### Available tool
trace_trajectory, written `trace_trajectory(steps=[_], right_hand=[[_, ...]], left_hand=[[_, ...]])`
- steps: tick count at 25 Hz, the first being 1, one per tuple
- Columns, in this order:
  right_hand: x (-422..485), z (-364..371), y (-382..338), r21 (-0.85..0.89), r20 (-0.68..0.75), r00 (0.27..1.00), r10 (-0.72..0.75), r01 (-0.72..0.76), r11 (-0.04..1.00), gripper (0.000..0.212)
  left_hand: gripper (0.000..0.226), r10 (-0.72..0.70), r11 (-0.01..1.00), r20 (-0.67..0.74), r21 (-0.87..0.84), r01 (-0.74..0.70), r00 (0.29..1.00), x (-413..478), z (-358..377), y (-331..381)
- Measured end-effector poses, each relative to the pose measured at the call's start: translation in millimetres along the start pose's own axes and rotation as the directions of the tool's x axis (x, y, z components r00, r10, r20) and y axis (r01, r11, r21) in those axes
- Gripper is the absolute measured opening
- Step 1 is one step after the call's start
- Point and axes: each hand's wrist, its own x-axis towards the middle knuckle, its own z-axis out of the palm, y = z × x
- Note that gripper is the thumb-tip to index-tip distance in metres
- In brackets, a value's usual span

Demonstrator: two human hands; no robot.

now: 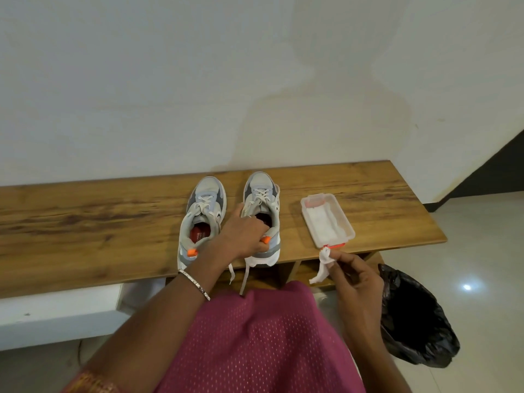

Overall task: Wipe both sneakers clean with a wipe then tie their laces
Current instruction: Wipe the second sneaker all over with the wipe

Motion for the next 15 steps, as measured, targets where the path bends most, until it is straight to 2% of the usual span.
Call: trace_trajectory(steps=[5, 10, 12, 13, 14, 15], right_hand=[[1, 9, 4, -0.013, 0.038, 0.999, 0.035, -0.034, 0.999, 0.019], [-4, 16, 3, 0.013, 0.078, 0.994, 0.077, -0.078, 0.997, 0.021], [-8, 16, 3, 0.022, 0.095, 0.992, 0.084, -0.087, 0.996, 0.02], [-10, 15, 3, 0.024, 0.096, 0.991, 0.091, -0.094, 0.995, 0.02], [-12, 15, 3, 0.025, 0.095, 0.991, 0.099, -0.102, 0.995, 0.02], [-14, 15, 2, 0.03, 0.096, 0.99, 0.105, -0.108, 0.994, 0.019]], left_hand=[[0.022, -0.041, 0.999, -0.087, -0.038, 0.038, 0.995, 5, 13, 2], [0.018, -0.102, 0.987, -0.071, -0.128, 0.092, 0.992, 5, 17, 6], [0.027, -0.126, 0.961, -0.127, -0.263, 0.089, 0.984, -6, 22, 5], [0.035, -0.171, 0.894, -0.181, -0.441, 0.076, 0.968, -14, 23, 4], [0.04, -0.27, 0.763, -0.24, -0.643, 0.056, 0.932, -24, 20, 4], [0.039, -0.434, 0.591, -0.275, -0.806, 0.041, 0.858, -33, 17, 1]])
